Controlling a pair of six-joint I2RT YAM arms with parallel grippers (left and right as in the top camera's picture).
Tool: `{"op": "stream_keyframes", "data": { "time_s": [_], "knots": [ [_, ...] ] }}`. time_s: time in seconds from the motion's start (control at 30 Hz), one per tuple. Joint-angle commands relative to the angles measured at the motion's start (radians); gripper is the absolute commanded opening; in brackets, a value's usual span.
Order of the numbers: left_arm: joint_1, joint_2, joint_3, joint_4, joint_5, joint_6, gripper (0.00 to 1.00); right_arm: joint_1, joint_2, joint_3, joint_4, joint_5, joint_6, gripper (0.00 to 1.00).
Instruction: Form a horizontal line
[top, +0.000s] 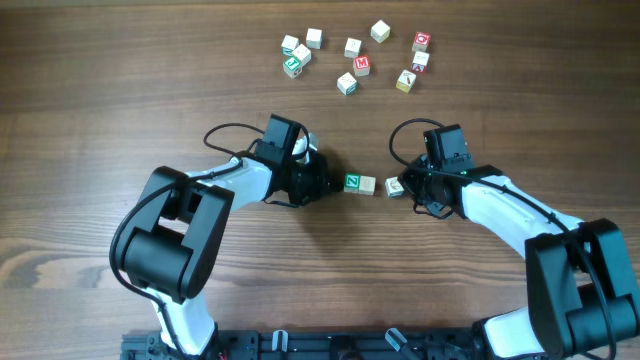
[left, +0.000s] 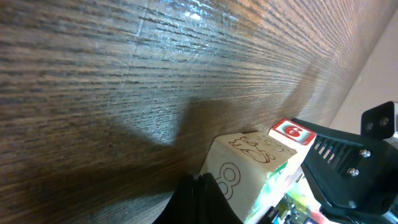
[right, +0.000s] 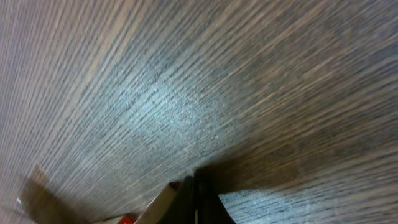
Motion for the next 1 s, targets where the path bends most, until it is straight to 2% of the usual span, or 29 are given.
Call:
{"op": "stream_keyframes", "data": {
  "time_s": [0.0,0.97],
  "knots": [
    [-0.001,0.020,-0.009,0.003,-0.017,0.023,0.04,0.001,0.000,-0.011,-0.012,-0.034,0.002,0.04],
    [-0.001,0.020,-0.009,0.003,-0.017,0.023,0.04,0.001,0.000,-0.011,0.033,-0.141,-0.021,0.05]
  ]
}}
